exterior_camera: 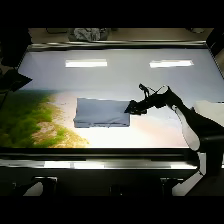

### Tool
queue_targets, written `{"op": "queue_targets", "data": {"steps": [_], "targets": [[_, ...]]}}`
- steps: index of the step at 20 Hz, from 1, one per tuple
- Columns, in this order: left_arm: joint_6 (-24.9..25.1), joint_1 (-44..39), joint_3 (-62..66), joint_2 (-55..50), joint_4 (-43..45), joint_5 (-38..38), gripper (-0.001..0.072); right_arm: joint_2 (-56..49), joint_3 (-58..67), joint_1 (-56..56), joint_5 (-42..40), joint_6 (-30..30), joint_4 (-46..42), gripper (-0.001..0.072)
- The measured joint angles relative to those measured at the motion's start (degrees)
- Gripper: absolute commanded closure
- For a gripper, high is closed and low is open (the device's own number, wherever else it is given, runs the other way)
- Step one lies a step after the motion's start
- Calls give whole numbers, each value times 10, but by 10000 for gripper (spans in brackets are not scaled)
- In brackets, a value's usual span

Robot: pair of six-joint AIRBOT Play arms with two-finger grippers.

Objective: Fold the shirts.

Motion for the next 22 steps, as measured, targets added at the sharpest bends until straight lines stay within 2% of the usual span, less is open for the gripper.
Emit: {"op": "queue_targets", "data": {"steps": [1,5,9,17,22], "targets": [[0,0,0,0,0,0,672,-3,-1,2,-3,-3,14,665],[0,0,0,0,0,0,671,-5,14,-11,19,-46,54,668],[4,0,0,0,0,-1,672,38,88,-75,69,-68,48,668],[14,0,0,-2,0,-1,672,115,292,-304,210,12,-37,668],[21,0,0,-3,0,0,671,151,347,-449,250,51,-57,667]]}}
